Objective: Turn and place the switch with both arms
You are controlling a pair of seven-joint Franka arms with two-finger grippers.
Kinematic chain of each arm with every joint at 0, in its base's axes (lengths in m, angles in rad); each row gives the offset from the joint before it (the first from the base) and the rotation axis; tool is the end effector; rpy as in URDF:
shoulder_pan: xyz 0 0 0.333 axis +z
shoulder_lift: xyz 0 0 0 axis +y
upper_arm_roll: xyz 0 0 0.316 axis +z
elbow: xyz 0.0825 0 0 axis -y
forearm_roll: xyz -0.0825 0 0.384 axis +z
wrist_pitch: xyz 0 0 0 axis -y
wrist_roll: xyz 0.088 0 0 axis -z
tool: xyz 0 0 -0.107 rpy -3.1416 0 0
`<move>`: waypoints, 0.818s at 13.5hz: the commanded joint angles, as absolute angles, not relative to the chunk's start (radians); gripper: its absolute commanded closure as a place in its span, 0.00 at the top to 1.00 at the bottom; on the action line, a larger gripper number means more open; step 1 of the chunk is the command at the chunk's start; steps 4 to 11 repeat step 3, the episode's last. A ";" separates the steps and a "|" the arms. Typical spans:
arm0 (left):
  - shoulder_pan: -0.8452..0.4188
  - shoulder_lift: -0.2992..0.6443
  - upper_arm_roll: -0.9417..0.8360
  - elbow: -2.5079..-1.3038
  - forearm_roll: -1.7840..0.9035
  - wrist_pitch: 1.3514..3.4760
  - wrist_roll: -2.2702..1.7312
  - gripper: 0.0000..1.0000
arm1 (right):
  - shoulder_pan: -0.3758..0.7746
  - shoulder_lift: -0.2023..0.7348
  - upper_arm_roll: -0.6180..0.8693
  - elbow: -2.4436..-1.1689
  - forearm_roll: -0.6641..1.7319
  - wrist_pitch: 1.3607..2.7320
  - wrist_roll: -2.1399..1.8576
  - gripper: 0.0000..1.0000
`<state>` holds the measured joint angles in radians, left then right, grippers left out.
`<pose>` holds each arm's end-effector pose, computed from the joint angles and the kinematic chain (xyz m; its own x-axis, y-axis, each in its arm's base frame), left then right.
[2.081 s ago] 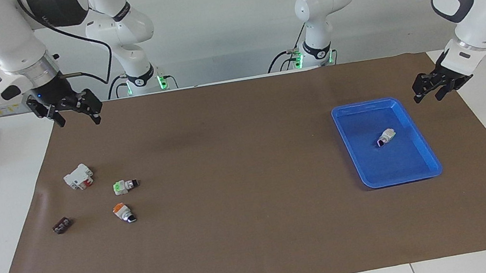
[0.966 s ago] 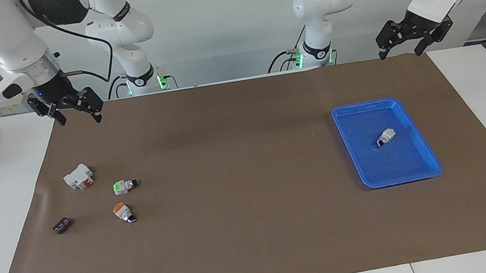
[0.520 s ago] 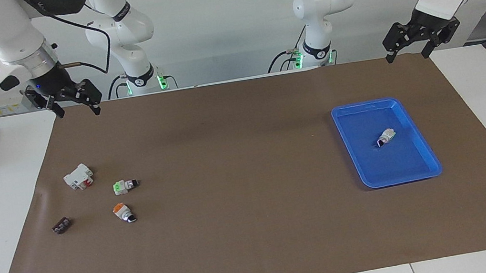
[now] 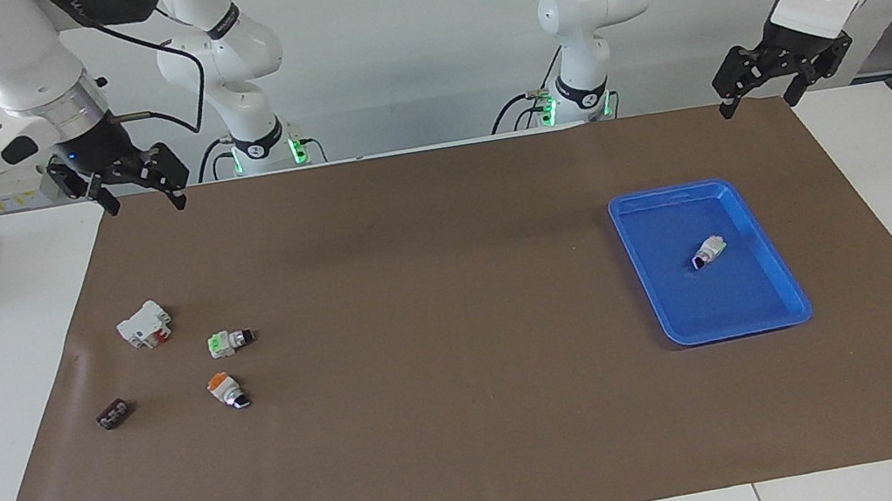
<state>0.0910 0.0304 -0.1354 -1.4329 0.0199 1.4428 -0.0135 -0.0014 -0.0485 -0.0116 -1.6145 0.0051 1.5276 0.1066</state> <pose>0.5503 -0.0207 0.6610 0.9994 -0.0284 -0.0200 -0.0287 -0.9995 -0.0159 0.5345 -0.0065 0.6267 0.9921 -0.1190 -0.0388 -0.1192 -0.9929 -0.0015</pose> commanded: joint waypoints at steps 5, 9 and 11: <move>0.092 0.003 -0.138 -1.471 0.040 1.494 -0.028 1.00 | -0.003 -0.058 -0.009 -1.620 -0.009 1.508 0.112 1.00; 0.092 0.003 -0.138 -1.471 0.040 1.494 -0.028 1.00 | -0.003 -0.058 -0.009 -1.620 -0.009 1.508 0.112 1.00; 0.092 0.003 -0.138 -1.471 0.040 1.494 -0.028 1.00 | -0.003 -0.058 -0.009 -1.620 -0.009 1.508 0.112 1.00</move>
